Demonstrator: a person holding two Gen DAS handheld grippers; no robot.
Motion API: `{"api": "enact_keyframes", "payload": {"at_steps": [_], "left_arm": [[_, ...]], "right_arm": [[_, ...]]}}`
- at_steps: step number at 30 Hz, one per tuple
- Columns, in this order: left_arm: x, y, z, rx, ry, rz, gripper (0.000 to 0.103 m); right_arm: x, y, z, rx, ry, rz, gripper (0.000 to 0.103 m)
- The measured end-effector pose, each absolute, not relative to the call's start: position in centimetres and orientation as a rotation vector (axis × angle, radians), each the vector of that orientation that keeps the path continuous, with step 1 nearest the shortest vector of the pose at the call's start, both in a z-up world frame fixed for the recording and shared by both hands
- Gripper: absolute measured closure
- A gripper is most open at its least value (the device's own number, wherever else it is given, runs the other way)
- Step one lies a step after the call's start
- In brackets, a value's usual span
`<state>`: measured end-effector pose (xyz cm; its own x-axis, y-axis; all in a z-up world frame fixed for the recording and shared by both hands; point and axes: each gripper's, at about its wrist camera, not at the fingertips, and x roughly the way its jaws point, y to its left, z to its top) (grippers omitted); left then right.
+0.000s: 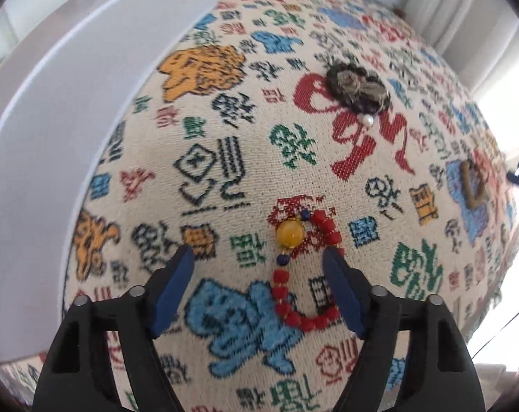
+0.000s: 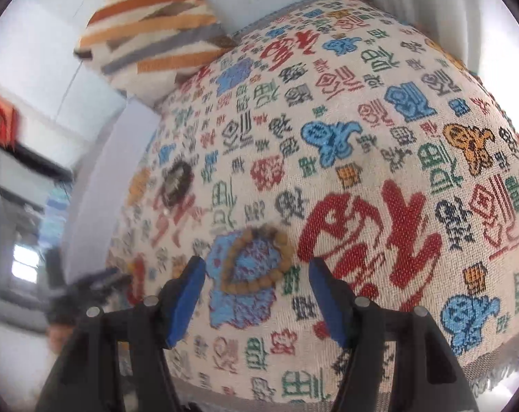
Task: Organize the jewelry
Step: 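Grasp the red bead bracelet with the left gripper while the right grasps the brown bead bracelet, then carry both bracelets into the white box and open both grippers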
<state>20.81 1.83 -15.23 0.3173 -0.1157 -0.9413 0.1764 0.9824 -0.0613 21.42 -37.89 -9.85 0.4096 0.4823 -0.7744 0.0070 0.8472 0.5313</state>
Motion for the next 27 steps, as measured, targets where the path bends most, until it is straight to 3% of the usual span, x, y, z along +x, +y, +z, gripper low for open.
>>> {"api": "enact_keyframes", "payload": {"at_steps": [2,4,7,8,9,10,12,19,27], "left_arm": [[20.9,0.9,-15.5,0.128,1.219,-0.18,0.032],[20.8,0.1,-15.5,0.181,1.202,-0.182,0.041],[20.5,-0.8,-15.3,0.213,1.178,-0.203,0.066],[20.5,-1.0,-15.2,0.214,1.177,-0.211,0.083],[20.5,-1.2,-15.2,0.206,1.183,-0.23,0.087],[20.6,-1.2,-15.1,0.201,1.187,-0.231,0.087],[20.7,-0.9,-14.9,0.159,1.202,-0.252,0.088],[21.0,3.3,-11.7,-0.19,1.233,-0.364,0.088],[19.8,5.2,-6.6,-0.289,1.16,-0.383,0.088]], "right_arm": [[22.6,-37.8,-9.7,0.46,1.13,0.322,0.041],[23.2,-36.8,-9.8,0.374,1.142,0.316,0.045],[23.9,-33.8,-10.6,0.163,1.14,0.351,0.05],[24.1,-32.5,-11.1,0.084,1.142,0.363,0.054],[24.2,-31.5,-11.7,0.015,1.143,0.377,0.062],[24.4,-30.6,-12.4,-0.052,1.145,0.384,0.067],[24.6,-29.7,-13.6,-0.129,1.16,0.367,0.092],[23.3,-31.0,-10.0,0.001,1.103,0.384,0.092],[22.5,-30.6,-4.4,0.137,1.06,0.495,0.092]]}}
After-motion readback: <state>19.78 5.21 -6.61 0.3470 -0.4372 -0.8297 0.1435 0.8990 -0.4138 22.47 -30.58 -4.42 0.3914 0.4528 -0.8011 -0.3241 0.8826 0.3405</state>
